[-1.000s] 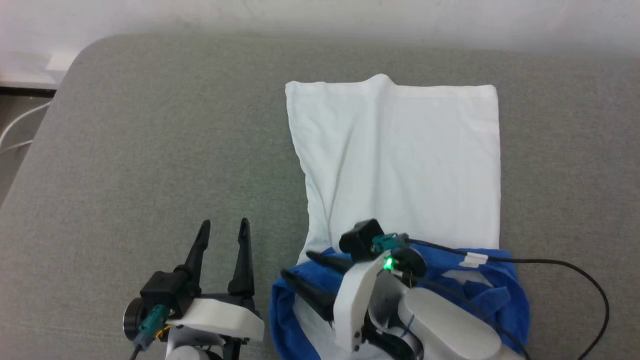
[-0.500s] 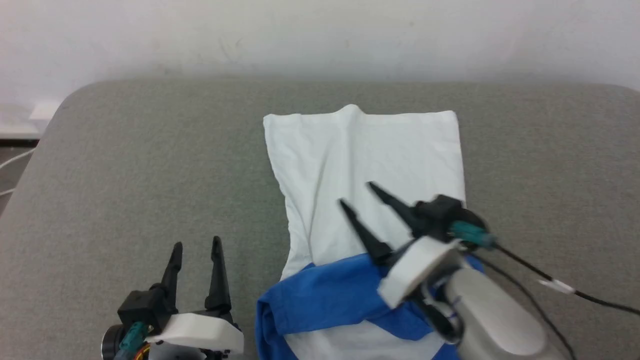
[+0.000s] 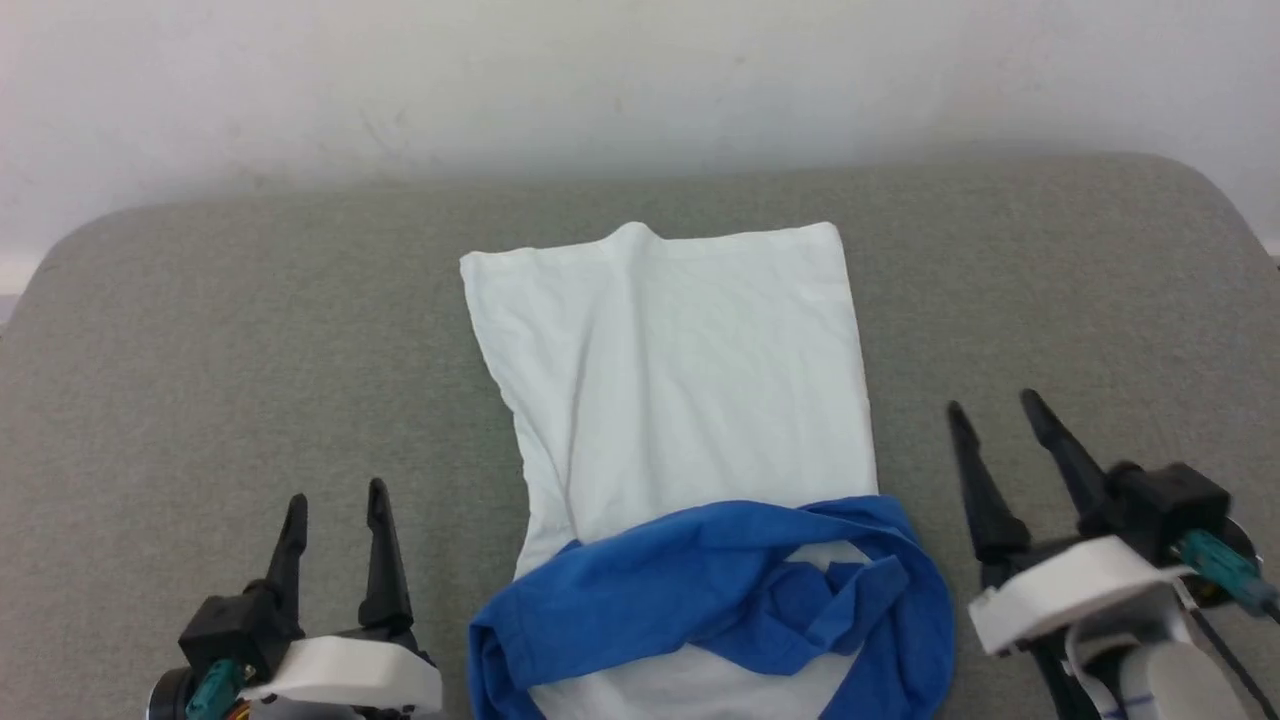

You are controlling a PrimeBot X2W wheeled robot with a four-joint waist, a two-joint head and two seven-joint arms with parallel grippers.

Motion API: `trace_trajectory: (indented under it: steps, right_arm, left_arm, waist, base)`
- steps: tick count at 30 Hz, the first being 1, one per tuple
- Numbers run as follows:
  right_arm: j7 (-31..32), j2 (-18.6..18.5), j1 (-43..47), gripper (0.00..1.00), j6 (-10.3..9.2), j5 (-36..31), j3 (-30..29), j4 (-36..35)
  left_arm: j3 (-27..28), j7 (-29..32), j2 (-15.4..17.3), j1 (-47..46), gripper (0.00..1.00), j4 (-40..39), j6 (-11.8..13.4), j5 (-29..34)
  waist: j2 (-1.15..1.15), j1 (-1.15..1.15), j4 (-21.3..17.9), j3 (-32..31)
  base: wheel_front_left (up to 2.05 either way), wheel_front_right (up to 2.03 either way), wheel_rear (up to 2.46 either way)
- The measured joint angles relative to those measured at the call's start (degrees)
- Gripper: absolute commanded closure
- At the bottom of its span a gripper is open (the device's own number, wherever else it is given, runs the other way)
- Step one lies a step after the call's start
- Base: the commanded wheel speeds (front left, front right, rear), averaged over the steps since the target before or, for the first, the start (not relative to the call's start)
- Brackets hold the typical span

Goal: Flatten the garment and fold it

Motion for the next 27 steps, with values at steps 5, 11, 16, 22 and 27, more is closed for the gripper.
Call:
trace_trajectory:
  steps: [5,11,16,22,27]
  right_arm:
    - [4.12,1.45,5.02,0.0,0.0,-0.89,-3.78,-8.0]
    - [7.08,2.32,5.3,0.0,0.0,-0.9,-3.69,-13.16]
    - [6.77,2.47,3.1,0.0,0.0,-0.51,-2.79,-14.8]
    - [4.47,2.6,-0.87,0.0,0.0,0.44,-0.79,-15.21]
    - [2.7,2.66,-3.47,0.0,0.0,1.46,1.97,-14.32]
  left_arm:
    - [0.13,0.87,1.18,-1.62,0.0,-0.38,-0.4,-0.69]
    - [0.6,3.59,4.37,-14.69,0.0,0.75,-3.69,-2.24]
    - [-0.09,7.31,8.28,-29.49,0.0,5.5,-6.22,-1.59]
    - [-2.09,14.96,11.88,-45.63,0.0,16.42,-10.33,-1.33]
    - [-4.21,24.65,15.02,-56.68,0.0,26.61,-12.82,-2.25]
  waist:
    - [0.0,0.0,-1.41,1.33]
    - [0.0,0.0,-2.9,5.25]
    - [0.0,0.01,-4.36,9.86]
    - [0.0,0.02,-6.28,15.97]
    - [0.0,0.03,-8.26,20.75]
  base:
    - [0.0,0.0,0.0]
    - [0.0,0.0,0.0]
    - [0.0,0.0,0.0]
    - [0.0,0.0,0.0]
    - [0.0,0.0,0.0]
